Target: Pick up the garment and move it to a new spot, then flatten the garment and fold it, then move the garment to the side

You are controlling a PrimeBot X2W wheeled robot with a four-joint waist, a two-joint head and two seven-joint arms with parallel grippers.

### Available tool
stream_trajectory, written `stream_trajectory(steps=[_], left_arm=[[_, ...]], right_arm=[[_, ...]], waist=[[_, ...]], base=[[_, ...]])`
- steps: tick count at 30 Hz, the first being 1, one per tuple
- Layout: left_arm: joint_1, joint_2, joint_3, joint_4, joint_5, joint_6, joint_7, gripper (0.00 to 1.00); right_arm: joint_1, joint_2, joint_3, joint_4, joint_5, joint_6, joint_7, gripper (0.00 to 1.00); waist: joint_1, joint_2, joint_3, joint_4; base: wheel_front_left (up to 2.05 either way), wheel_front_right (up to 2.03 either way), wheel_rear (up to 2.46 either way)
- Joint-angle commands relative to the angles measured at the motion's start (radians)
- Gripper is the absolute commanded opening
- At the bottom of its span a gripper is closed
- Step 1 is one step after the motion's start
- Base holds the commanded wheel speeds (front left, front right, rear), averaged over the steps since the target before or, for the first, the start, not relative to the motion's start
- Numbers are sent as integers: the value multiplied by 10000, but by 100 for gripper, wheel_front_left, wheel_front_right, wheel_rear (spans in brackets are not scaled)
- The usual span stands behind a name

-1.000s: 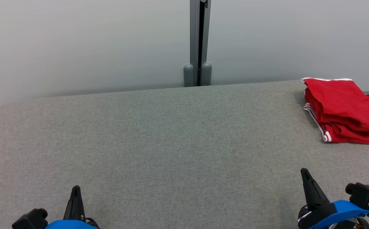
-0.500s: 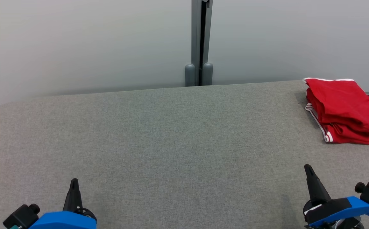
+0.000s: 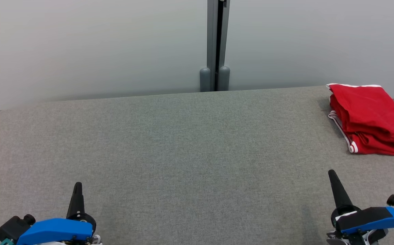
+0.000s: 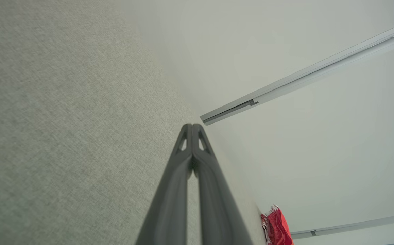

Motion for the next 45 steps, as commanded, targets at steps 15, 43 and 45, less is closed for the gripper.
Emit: stream_trajectory(steps=[15, 43, 45], left_arm=[[-450, -93, 315, -258, -1518, -185, 440, 0], [-698, -247, 692, -442, -3663, -399, 1063, 0], [-706, -258, 719, -455, -3804, -413, 1098, 0]], right_arm=[[-338, -68, -129, -130, 1791, 3, 239, 0], [-477, -82, -257, -133, 4311, 4, 587, 0], [-490, -82, -269, -135, 4473, 4, 592, 0]], waist=[[-1, -1, 18, 60], [-1, -1, 52, 171], [-1, -1, 55, 179]], base=[[0, 0, 0], [0, 0, 0], [0, 0, 0]])
